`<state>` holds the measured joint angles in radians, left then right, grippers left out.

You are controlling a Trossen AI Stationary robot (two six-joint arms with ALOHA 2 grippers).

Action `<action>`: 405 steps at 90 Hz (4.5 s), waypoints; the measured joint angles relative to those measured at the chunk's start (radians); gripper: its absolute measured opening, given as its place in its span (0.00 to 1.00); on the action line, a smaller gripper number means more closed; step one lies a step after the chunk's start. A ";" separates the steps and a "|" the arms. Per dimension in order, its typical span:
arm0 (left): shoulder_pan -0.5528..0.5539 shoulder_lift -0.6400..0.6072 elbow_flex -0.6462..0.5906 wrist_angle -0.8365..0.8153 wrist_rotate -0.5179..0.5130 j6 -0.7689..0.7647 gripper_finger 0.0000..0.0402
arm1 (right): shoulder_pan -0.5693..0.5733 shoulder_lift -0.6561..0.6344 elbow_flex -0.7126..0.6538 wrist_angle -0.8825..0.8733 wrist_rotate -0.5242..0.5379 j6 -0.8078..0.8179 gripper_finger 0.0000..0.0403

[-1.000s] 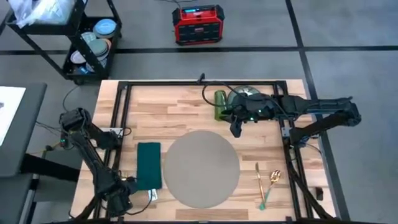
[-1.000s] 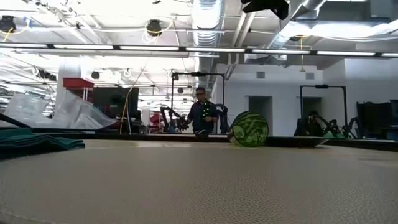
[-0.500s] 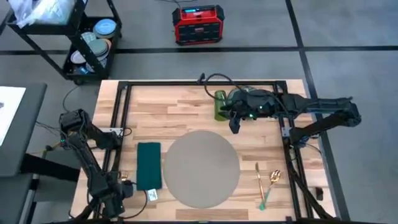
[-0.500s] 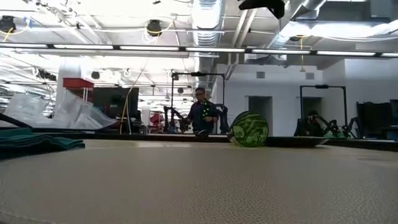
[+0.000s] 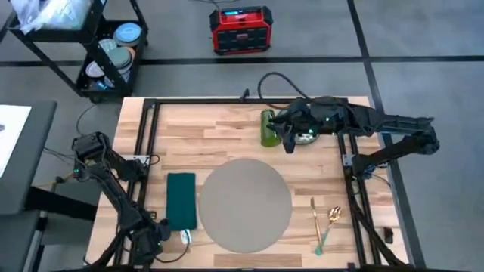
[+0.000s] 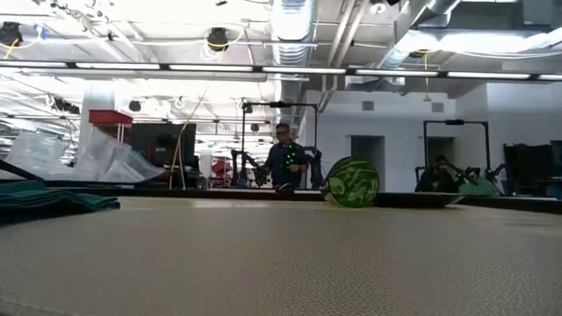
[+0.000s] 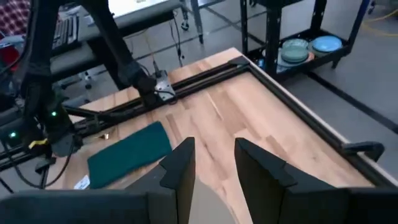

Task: Set table place
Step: Put the green fork on the green table napkin

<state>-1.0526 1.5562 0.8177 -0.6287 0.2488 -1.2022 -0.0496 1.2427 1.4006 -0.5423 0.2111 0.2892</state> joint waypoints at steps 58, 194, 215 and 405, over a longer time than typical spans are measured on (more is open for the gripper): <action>0.031 0.000 0.001 -0.253 0.079 0.269 0.00 | -0.029 0.001 0.000 -0.027 -0.001 0.013 0.25; 0.156 -0.001 -0.126 0.016 0.147 0.216 0.00 | -0.045 0.006 0.000 0.016 -0.001 0.061 0.25; 0.191 -0.004 -0.126 -0.042 0.109 0.124 0.00 | -0.044 0.006 0.000 0.007 -0.001 0.061 0.25; 0.064 -0.155 -0.021 0.244 -0.304 -0.579 0.12 | 0.062 0.006 -0.069 -0.108 0.006 -0.028 0.26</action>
<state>-0.9886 1.4010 0.7967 -0.3843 -0.0553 -1.7813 0.0120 1.2491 1.3319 -0.6502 0.2176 0.2615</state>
